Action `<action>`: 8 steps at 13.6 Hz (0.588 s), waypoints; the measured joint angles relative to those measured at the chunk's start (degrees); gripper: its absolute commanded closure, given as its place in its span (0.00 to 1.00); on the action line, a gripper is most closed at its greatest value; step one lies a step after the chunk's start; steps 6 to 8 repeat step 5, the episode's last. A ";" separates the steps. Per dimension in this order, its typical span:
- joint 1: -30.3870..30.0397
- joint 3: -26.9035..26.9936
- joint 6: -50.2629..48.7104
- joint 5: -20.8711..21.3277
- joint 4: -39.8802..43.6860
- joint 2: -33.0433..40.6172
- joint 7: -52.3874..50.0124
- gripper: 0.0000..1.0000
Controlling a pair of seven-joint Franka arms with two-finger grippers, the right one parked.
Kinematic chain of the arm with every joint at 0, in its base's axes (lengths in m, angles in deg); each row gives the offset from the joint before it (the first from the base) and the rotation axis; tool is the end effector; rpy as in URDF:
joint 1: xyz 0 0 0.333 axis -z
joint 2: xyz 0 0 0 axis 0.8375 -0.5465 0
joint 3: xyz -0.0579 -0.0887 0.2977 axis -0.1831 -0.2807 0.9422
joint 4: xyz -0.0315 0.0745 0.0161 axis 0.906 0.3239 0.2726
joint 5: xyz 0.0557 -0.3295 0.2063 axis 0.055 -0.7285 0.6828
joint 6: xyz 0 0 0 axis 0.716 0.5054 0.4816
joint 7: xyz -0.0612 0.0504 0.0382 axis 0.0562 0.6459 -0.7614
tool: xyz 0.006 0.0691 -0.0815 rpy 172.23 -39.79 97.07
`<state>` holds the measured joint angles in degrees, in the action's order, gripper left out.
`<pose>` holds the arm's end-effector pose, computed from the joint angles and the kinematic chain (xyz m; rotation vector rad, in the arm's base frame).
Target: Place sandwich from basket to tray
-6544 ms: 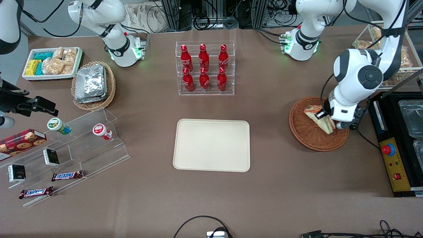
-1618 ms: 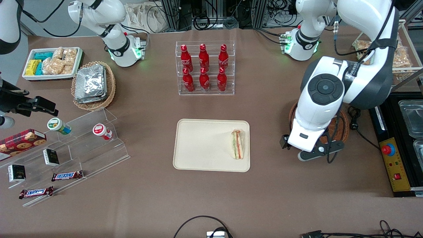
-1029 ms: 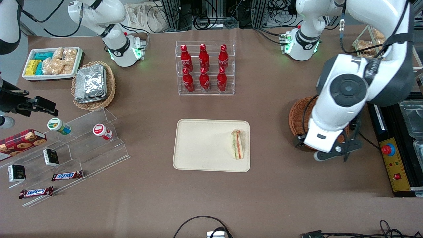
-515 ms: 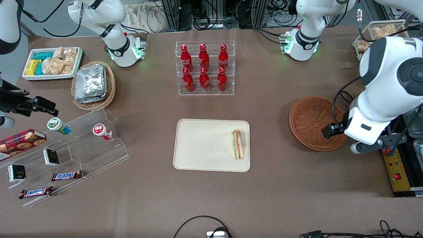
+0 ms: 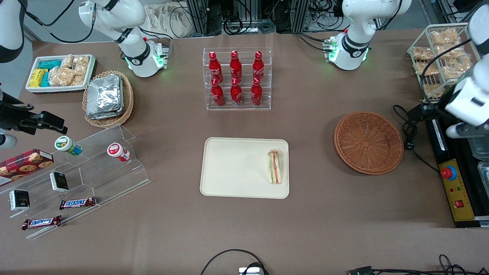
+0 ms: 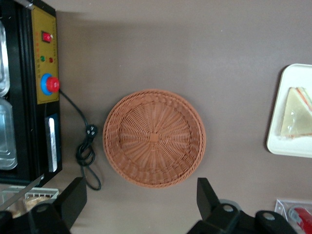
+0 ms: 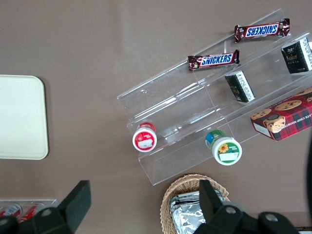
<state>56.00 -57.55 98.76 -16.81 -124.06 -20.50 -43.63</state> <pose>0.5574 -0.0169 0.6071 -3.0947 -0.0703 0.0566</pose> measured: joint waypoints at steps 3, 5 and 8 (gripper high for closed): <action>0.07 0.07 -1.81 -0.81 -0.36 2.74 0.23 0.00; -0.33 0.09 -2.69 -2.68 -0.37 3.66 0.23 0.00; -0.33 0.09 -2.69 -2.68 -0.37 3.66 0.23 0.00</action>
